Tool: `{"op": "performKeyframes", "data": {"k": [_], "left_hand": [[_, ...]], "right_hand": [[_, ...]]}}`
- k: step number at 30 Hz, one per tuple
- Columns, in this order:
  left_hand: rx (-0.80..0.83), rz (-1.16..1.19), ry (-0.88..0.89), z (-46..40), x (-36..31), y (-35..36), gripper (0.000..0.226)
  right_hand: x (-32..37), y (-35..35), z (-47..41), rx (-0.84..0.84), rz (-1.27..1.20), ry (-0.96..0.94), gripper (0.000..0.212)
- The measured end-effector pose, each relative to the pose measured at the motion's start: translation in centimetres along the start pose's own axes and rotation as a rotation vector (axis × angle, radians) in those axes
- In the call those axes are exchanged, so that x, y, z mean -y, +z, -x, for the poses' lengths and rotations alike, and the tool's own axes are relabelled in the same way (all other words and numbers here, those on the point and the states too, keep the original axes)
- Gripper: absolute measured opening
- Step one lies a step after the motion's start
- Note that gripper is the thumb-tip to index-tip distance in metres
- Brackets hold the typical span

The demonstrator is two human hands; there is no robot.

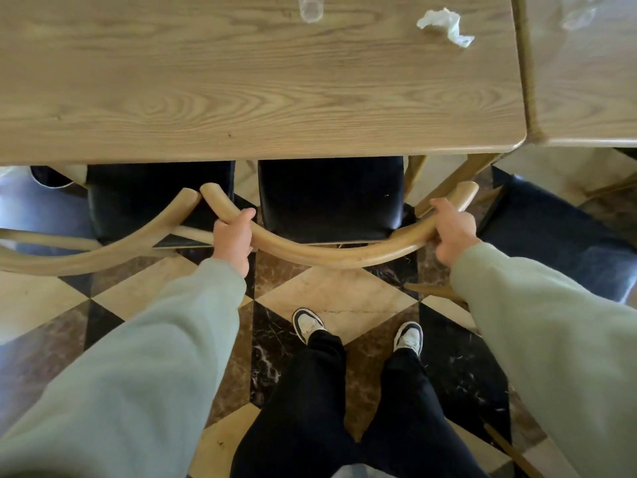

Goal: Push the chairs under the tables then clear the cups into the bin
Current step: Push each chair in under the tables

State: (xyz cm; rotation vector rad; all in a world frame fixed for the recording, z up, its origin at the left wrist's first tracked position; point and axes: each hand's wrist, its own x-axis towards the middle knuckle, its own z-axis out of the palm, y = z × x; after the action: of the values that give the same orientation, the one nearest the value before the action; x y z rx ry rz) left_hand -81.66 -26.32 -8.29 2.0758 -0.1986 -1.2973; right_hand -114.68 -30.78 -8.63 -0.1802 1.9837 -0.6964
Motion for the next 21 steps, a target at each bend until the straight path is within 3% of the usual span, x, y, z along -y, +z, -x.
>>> {"op": "performKeyframes", "data": {"k": [6,10,13,16,21], "left_hand": [[-0.069,-0.018,0.006,3.2,1.9,1.4,0.067],[-0.014,-0.133,-0.078,6.9,3.1,3.8,0.068],[0.094,-0.272,-0.175,10.4,4.6,6.0,0.063],[0.166,-0.376,-0.211,14.0,6.3,8.8,0.071],[0.227,-0.445,-0.152,19.5,8.0,14.9,0.06]], "right_hand": [[-1.0,-1.8,0.8,0.073,-0.007,0.017,0.037],[-1.5,-4.0,1.5,0.186,0.012,0.012,0.031],[-2.1,-5.7,2.1,0.274,0.066,-0.017,0.011],[-3.2,-7.7,2.7,0.354,0.094,-0.068,0.032],[-4.6,-14.7,2.2,0.441,0.171,-0.126,0.03]]}}
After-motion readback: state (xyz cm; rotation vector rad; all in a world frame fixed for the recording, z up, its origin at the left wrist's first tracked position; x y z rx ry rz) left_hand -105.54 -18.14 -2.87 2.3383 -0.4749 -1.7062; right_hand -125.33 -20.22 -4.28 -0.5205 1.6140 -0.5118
